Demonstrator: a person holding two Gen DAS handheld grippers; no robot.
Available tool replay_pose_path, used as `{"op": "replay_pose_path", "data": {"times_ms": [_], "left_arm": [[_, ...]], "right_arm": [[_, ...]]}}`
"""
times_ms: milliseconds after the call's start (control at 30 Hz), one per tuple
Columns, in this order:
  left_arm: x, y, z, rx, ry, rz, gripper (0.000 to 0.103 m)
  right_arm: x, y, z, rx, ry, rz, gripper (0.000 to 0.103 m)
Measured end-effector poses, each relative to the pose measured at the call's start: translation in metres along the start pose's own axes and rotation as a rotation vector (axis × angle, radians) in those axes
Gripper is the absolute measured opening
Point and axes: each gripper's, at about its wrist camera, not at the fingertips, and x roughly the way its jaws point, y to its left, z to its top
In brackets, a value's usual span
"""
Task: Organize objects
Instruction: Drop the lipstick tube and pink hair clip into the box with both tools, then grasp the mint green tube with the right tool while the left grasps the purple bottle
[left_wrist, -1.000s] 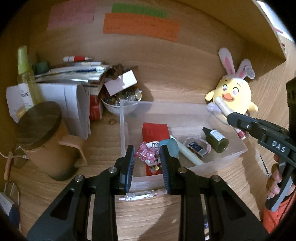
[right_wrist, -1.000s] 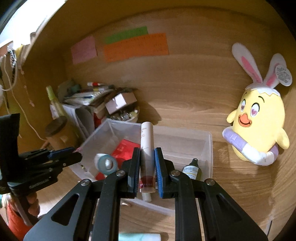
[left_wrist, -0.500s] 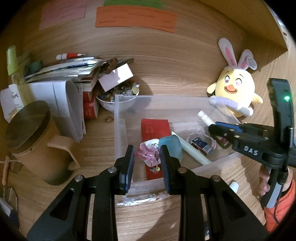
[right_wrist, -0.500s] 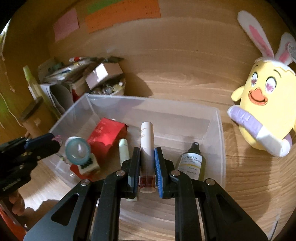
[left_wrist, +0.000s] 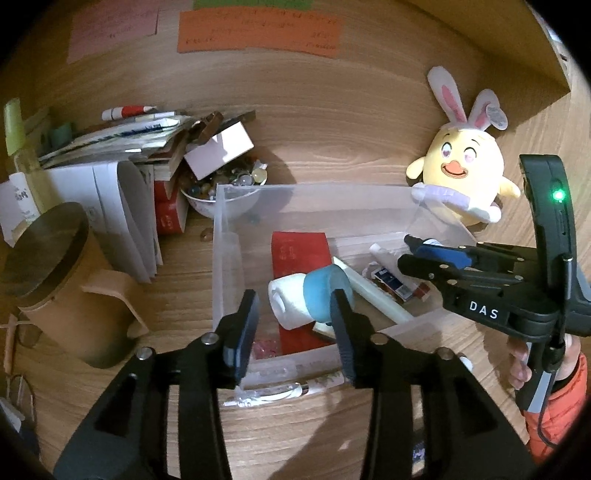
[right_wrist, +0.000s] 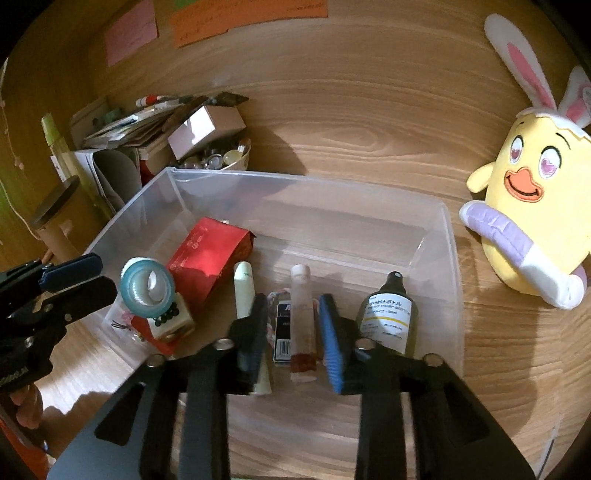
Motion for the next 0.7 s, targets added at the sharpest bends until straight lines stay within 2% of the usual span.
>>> {"op": "replay_pose_path", "data": {"times_ms": [67,200,267,367,467,700], "left_arm": [[-0.006,0.0,0.0,-0.001,-0.013,0.002,0.054],[-0.019,-0.001,0.001,-0.007,-0.035,-0.003,0.066],[-0.025,-0.002,0.001,-0.009,-0.042,-0.005,0.073],[-0.034,-0.007,-0.002,0.003,-0.054,0.007,0.077],[-0.041,-0.011,-0.008,0.016,-0.056,0.018,0.079],[-0.05,-0.025,-0.028,0.024,-0.026,-0.04,0.084]], "right_arm": [[-0.007,0.001,0.0,-0.002,-0.015,-0.002,0.036],[-0.022,0.004,-0.002,-0.017,-0.046,-0.016,0.046],[-0.032,0.006,-0.004,-0.023,-0.066,-0.021,0.055],[-0.045,0.008,-0.007,-0.033,-0.09,-0.037,0.063],[-0.059,0.008,-0.012,-0.045,-0.112,-0.048,0.064],[-0.086,0.006,-0.03,-0.045,-0.148,-0.057,0.07]]}}
